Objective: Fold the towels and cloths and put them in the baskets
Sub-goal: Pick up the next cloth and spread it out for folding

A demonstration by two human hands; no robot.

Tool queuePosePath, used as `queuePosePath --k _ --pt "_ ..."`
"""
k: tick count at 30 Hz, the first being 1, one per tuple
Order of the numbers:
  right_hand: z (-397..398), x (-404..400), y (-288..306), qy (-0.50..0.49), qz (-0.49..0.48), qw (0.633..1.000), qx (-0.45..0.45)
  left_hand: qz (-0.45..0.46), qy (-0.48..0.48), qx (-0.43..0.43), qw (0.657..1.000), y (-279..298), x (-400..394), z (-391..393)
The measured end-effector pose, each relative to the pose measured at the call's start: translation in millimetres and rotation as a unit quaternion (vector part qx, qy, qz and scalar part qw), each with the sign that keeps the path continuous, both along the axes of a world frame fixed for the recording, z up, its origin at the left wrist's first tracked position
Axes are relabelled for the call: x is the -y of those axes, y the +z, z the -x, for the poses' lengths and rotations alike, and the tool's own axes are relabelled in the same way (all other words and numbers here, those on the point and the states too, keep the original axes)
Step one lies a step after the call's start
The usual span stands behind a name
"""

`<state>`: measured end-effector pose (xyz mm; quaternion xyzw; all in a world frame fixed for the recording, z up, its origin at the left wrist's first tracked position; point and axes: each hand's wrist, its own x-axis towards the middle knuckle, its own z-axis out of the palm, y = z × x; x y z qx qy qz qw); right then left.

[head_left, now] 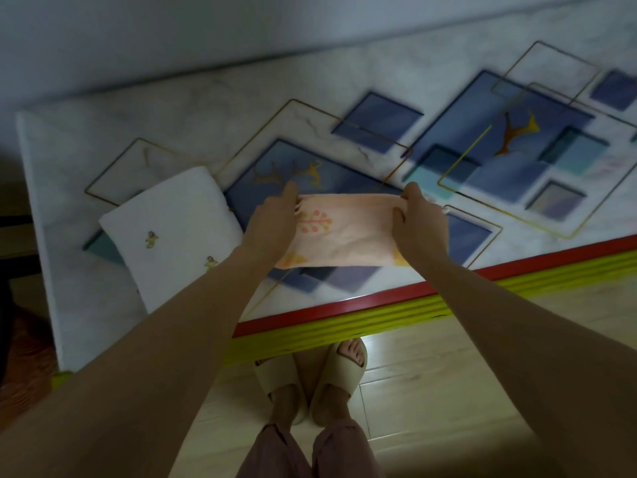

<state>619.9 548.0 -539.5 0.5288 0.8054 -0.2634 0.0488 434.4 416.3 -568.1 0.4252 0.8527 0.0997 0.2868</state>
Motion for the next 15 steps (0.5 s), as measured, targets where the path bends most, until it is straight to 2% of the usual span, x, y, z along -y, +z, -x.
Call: queuePosePath --k 8,15 --pt "-3 9 -3 -0.044 -0.039 0.998 0.010 -0.037 0.050 -0.068 0.996 -4 10 -11" --pt "-2 1 -10 0.014 -0.055 0.998 0.019 -0.014 0.046 -0.114 0.992 -1 6 -14"
